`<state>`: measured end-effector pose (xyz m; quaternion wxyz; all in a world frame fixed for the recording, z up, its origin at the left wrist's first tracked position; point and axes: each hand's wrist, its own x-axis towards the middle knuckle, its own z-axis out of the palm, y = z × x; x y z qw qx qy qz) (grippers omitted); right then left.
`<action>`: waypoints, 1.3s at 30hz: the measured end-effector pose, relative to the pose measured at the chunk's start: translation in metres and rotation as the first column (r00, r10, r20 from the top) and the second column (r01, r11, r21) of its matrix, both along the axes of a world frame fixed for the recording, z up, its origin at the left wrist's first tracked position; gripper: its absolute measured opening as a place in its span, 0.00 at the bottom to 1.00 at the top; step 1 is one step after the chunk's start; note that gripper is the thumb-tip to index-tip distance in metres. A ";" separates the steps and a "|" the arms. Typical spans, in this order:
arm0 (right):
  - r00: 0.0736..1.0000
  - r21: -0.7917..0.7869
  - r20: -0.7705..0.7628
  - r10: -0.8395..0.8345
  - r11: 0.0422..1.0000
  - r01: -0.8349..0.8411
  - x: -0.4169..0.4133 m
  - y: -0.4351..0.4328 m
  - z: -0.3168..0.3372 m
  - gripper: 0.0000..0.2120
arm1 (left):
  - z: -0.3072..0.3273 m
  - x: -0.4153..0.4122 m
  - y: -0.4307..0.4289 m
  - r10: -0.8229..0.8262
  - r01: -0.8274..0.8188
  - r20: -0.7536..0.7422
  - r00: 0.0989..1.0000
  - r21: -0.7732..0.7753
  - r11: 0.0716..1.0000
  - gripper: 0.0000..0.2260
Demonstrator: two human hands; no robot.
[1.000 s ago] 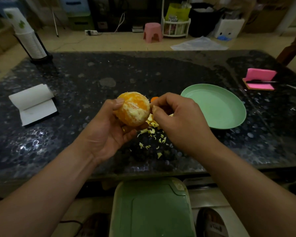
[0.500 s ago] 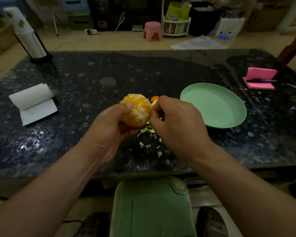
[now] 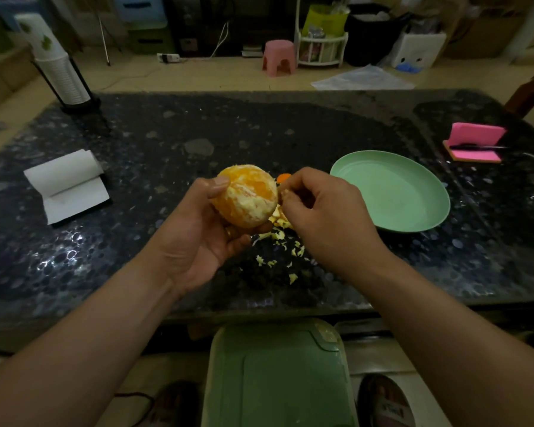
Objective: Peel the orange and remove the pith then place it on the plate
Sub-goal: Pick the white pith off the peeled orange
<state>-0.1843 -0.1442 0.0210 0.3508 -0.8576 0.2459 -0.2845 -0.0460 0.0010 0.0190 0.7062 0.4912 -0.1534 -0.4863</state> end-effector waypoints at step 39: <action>0.994 -0.079 0.035 0.099 0.992 -0.096 -0.007 0.007 0.008 0.07 | -0.001 0.002 0.001 -0.011 0.000 0.111 0.994 0.097 0.995 0.28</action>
